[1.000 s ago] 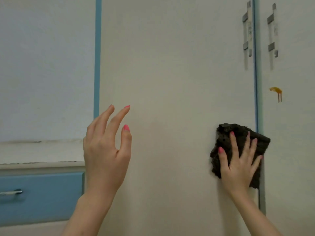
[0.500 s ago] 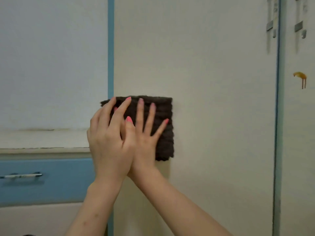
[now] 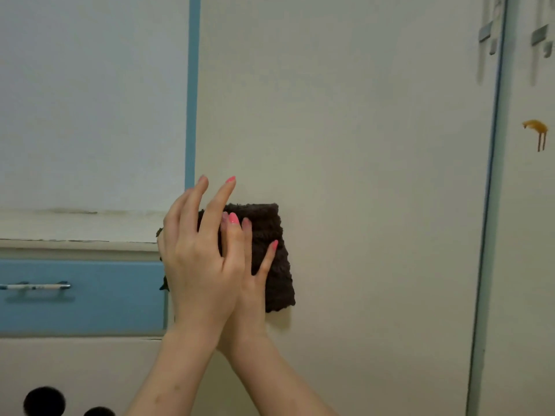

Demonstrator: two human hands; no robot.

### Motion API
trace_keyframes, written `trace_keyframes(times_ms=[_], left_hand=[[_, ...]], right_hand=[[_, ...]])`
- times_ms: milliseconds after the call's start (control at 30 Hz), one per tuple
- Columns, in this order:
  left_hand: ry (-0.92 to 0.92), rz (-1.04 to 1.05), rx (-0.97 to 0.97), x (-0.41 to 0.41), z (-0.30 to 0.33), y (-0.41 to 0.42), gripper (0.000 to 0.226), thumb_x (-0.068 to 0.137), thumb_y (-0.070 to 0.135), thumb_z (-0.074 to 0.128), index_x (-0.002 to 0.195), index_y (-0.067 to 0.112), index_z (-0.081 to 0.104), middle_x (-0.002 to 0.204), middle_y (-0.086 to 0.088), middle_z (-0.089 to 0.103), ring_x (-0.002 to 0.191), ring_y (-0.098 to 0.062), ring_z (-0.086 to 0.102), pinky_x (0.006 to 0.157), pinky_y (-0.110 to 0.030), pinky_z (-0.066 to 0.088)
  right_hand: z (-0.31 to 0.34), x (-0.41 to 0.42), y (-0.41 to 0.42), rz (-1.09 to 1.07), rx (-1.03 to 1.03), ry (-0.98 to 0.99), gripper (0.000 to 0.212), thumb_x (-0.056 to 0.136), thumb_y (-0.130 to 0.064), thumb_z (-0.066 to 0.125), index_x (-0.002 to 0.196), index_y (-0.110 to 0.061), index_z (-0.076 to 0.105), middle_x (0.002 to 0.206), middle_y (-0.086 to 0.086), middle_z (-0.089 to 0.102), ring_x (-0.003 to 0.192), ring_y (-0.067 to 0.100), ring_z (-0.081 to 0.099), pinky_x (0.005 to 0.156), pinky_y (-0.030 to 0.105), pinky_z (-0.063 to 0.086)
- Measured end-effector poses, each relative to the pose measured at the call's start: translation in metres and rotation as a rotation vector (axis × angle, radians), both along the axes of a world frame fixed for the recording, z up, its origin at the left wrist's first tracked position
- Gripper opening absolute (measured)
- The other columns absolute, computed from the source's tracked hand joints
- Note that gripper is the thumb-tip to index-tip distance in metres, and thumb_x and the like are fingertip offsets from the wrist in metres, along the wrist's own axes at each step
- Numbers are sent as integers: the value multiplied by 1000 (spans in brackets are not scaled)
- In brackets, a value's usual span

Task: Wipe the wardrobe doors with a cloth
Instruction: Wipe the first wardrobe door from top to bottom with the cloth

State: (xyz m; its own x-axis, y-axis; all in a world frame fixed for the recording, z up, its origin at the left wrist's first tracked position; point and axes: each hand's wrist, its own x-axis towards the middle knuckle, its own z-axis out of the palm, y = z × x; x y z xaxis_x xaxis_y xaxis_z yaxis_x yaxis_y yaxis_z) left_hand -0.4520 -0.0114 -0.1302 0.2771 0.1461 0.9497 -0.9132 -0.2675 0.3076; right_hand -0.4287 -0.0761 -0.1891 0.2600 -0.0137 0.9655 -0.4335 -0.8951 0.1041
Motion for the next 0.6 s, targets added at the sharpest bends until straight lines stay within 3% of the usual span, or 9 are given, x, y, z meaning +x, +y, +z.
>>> trace_keyframes(times_ms=[100, 167, 267, 467, 600], left_hand=[[1, -16, 6, -8, 0, -6, 44, 90, 27, 38, 133, 26, 48, 141, -3, 47, 131, -20, 37, 107, -21, 18], [-11, -12, 3, -10, -1, -9, 44, 91, 27, 39, 133, 23, 48, 140, -4, 48, 129, -22, 39, 107, -16, 15], [-15, -7, -10, -11, -2, -13, 43, 92, 28, 38, 133, 22, 49, 140, -4, 48, 129, -22, 39, 105, -10, 11], [-18, -15, 20, -11, -3, -18, 43, 92, 30, 36, 133, 24, 49, 140, -2, 47, 129, -20, 38, 105, -14, 15], [-25, -26, 21, -8, -6, -17, 43, 93, 30, 35, 133, 23, 49, 140, -3, 47, 129, -19, 37, 105, -9, 12]], right_hand=[[2, -22, -21, 42, -30, 7, 75, 94, -51, 35, 151, -26, -6, 159, 3, 9, 147, 27, 7, 111, 64, 10], [1, -44, -54, 25, 9, -39, 66, 93, -53, 38, 150, -37, 9, 158, 5, 17, 146, 29, 9, 110, 66, 8], [12, -83, -111, -100, 85, -104, 56, 92, -54, 36, 145, -39, 26, 156, 10, 20, 144, 34, 13, 109, 68, 10], [42, -149, -187, -153, 346, -234, 62, 92, -61, 23, 149, -36, 19, 159, 10, 8, 146, 33, 3, 109, 68, 5], [36, -175, -211, -123, 409, -248, 64, 91, -65, 20, 149, -38, 13, 160, 5, -1, 147, 27, -7, 112, 61, -3]])
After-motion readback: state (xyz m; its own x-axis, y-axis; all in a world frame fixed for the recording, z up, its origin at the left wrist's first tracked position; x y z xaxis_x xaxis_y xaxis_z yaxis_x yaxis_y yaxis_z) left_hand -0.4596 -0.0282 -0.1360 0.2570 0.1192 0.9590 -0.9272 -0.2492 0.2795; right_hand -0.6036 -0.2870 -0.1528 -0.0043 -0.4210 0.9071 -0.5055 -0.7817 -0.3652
